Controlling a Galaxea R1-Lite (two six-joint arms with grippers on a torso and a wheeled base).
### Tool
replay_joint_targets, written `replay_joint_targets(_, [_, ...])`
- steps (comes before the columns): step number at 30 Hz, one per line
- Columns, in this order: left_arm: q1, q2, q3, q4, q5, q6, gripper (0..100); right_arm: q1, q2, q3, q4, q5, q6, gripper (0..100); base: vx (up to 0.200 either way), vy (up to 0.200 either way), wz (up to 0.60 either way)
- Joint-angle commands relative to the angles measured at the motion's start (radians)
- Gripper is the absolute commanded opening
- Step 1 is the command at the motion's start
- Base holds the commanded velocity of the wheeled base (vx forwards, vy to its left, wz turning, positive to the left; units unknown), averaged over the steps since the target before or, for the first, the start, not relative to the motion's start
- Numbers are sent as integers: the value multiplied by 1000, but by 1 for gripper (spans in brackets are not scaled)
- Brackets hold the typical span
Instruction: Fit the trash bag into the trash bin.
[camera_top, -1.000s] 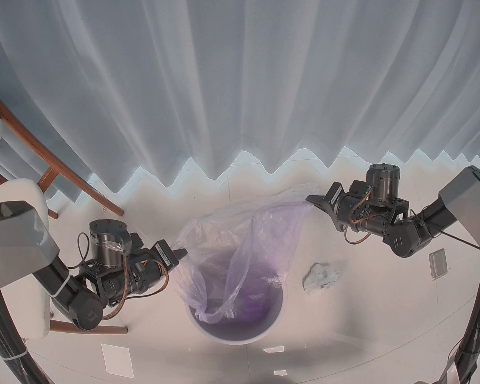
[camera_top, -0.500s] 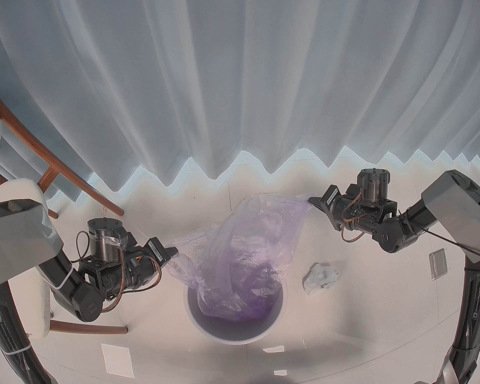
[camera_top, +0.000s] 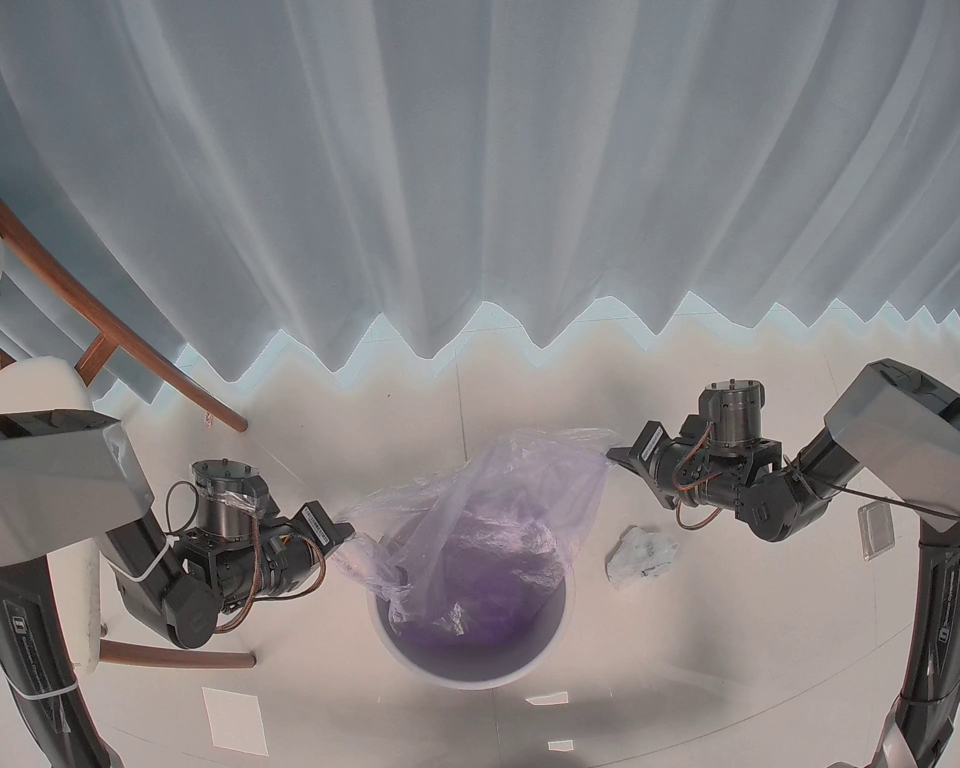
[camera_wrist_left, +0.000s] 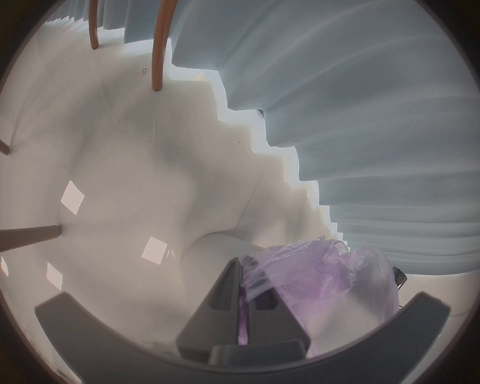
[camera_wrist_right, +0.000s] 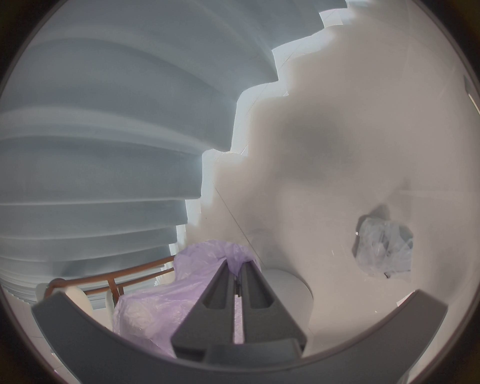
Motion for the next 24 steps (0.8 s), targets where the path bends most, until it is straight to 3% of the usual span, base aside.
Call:
replay_joint_targets(1, [9,17,7,9,0,1,0,17,-2,50,-4,0,-13,0,0,0,0])
replay_joint_targets(14, [-5,60,42,-2,2,9,0,25,-2,333,-257,0,-16,0,0,0,0])
replay_joint_targets(24, [-6,68,36,-14,0,12,0,25,-2,411,-377,-1,-13,0,0,0,0])
